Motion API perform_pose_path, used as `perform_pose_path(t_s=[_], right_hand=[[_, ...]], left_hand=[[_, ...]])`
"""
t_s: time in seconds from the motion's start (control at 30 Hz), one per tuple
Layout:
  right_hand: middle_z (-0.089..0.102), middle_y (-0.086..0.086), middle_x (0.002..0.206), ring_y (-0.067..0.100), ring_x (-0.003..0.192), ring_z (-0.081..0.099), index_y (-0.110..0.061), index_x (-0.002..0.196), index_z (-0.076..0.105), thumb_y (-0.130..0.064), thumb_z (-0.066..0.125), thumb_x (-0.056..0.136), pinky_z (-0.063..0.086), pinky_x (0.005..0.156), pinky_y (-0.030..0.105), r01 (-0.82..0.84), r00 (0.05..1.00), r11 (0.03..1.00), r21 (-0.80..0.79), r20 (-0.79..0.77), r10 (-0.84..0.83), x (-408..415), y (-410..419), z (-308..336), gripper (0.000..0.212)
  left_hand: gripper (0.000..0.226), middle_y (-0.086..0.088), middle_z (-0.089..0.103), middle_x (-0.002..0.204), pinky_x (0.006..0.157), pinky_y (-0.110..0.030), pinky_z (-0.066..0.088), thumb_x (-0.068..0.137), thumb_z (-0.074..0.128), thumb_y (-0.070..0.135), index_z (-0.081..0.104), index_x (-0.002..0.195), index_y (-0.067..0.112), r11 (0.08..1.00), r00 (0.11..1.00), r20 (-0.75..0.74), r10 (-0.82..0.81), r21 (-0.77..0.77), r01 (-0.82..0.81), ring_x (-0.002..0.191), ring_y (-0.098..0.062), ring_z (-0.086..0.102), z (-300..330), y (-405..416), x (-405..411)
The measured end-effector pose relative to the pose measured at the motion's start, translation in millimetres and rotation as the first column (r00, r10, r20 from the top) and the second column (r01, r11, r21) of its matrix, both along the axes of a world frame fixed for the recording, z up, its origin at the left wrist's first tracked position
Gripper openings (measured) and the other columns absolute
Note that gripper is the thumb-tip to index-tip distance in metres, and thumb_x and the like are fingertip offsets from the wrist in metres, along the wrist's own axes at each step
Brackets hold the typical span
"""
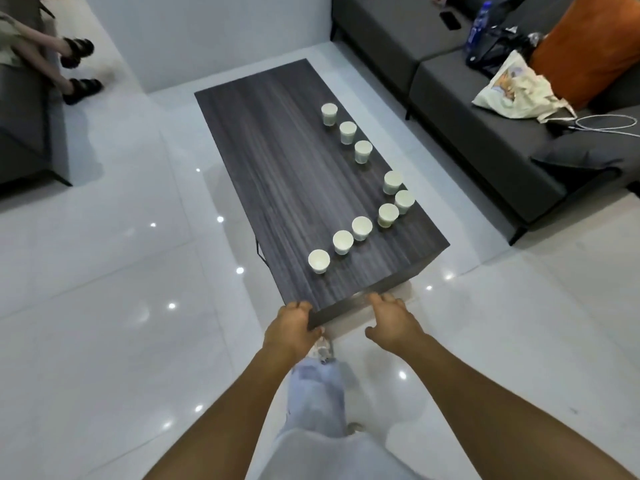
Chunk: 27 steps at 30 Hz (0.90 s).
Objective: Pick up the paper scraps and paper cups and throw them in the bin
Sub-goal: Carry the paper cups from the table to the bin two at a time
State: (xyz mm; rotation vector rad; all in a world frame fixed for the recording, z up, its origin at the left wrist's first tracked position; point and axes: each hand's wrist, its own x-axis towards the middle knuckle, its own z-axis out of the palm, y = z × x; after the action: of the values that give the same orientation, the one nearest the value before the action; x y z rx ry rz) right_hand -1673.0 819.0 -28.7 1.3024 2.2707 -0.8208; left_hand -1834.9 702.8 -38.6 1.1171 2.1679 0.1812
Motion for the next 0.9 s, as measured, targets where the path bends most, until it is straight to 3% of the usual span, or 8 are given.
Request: perform_pose_path(t_s=[0.13, 0.53, 0.9], right_hand=[[0.040, 0.009, 0.140, 0.029, 0.128, 0.037, -0.018, 0.142, 0.032, -0.024, 0.060, 0.088, 0.040, 0.103, 0.038, -0.012, 0.999, 0.999, -0.044, 0.045, 0.014, -45.0, 54.9, -6.5, 0.061], [0.037, 0.011, 0.142, 0.031, 0.130, 0.035, -0.019, 0.146, 0.027, -0.022, 0.061, 0.089, 0.039, 0.105, 0.043, -0.109, 0.991, 0.986, -0.130, 0.067, 0.118, -126.9, 173.3, -47.2, 0.066], [0.033, 0.008, 0.143, 0.030, 0.127, 0.032, -0.021, 0.141, 0.031, -0.020, 0.060, 0.086, 0.039, 0.099, 0.041, -0.235, 0.971, 0.960, -0.149, 0.013, 0.239, -156.9, 232.7, -159.5, 0.063]], left_hand=[[0.048, -0.003, 0.052, 0.128, 0.093, -0.036, 0.050, 0.087, 0.062, 0.039, 0.047, 0.128, 0.018, 0.999, 0.999, 0.034, 0.029, -0.035, -0.028, 0.113, -0.023, 0.053, -7.4, 51.1, -39.5], [0.052, -0.003, 0.049, 0.132, 0.097, -0.037, 0.047, 0.087, 0.062, 0.038, 0.046, 0.132, 0.019, 0.988, 0.993, 0.053, 0.109, -0.116, -0.102, 0.119, -0.024, 0.048, -41.5, 156.3, -96.0], [0.058, -0.003, 0.045, 0.136, 0.097, -0.037, 0.044, 0.086, 0.063, 0.032, 0.042, 0.138, 0.018, 0.938, 0.956, 0.062, 0.286, -0.221, -0.266, 0.124, -0.023, 0.042, -151.9, 216.0, -89.4]])
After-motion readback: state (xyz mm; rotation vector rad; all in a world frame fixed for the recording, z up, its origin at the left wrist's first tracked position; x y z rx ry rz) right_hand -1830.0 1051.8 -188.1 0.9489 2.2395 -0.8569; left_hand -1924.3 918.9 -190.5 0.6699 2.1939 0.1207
